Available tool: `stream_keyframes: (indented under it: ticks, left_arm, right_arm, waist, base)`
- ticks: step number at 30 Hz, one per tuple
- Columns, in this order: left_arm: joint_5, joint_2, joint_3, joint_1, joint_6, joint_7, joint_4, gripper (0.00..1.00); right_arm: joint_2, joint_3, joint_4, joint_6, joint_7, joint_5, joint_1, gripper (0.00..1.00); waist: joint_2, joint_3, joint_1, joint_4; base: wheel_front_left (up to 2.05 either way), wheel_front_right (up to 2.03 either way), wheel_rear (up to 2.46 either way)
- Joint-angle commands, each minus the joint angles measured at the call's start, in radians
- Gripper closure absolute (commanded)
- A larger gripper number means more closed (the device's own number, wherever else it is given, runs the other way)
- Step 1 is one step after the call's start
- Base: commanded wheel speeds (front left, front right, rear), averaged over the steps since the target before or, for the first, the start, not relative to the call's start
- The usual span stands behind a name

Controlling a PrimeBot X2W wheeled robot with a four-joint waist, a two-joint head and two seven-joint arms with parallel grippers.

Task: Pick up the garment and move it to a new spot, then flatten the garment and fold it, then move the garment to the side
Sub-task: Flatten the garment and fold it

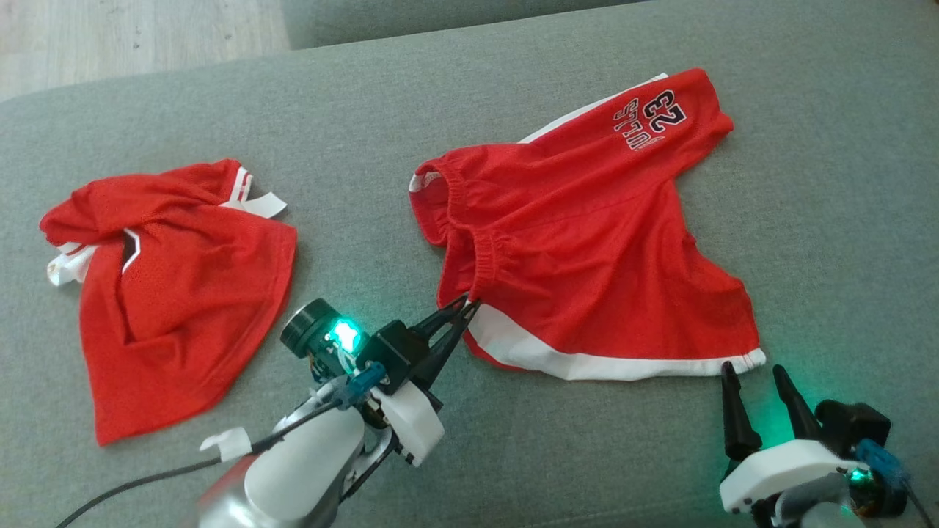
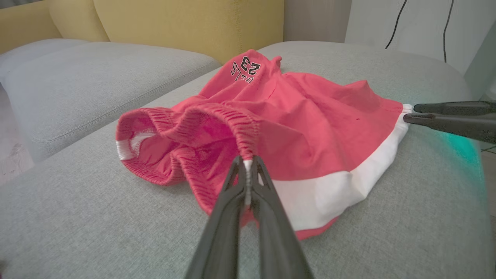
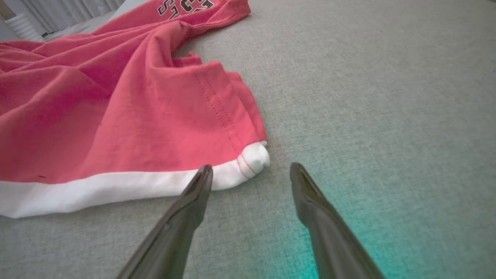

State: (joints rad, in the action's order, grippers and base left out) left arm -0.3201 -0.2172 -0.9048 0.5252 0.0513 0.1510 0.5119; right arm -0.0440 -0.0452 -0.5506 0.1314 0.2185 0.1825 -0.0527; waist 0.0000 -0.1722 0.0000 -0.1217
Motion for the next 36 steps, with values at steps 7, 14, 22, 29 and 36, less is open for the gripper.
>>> stream_keyframes:
  ticks: [7, 14, 22, 29, 36]
  left_arm:
    - [-0.013, -0.03, 0.028, 0.014, -0.014, -0.001, -0.038, 1.0]
    - [-0.019, -0.033, 0.02, 0.012, -0.016, -0.006, -0.048, 1.0]
    - [-0.024, -0.04, 0.013, 0.014, -0.02, -0.012, -0.058, 1.0]
    - [-0.034, -0.05, 0.015, 0.014, -0.025, -0.013, -0.057, 1.0]
    - [-0.055, -0.063, 0.038, 0.01, -0.041, 0.002, -0.064, 1.0]
  right_arm:
    - [-0.006, 0.026, 0.013, -0.001, 0.009, -0.026, -0.047, 0.0]
    - [-0.006, 0.008, -0.004, -0.001, 0.009, -0.039, -0.067, 0.0]
    - [-0.006, -0.015, -0.034, -0.001, 0.003, -0.046, -0.081, 0.42]
    - [-0.006, -0.001, -0.047, -0.001, 0.006, -0.039, -0.087, 1.0]
    - [-0.006, -0.013, -0.011, -0.001, 0.014, -0.032, -0.09, 1.0]
  waist:
    - [0.0, 0.008, 0.0, 0.002]
    - [0.0, 0.008, 0.0, 0.01]
    - [0.0, 0.004, 0.0, 0.014]
    - [0.0, 0.012, 0.0, 0.004]
    - [0.0, 0.036, 0.0, -0.003]
  base:
    - [0.0, 0.0, 0.0]
    - [0.0, 0.0, 0.0]
    - [0.0, 0.0, 0.0]
    - [0.0, 0.0, 0.0]
    - [0.0, 0.0, 0.0]
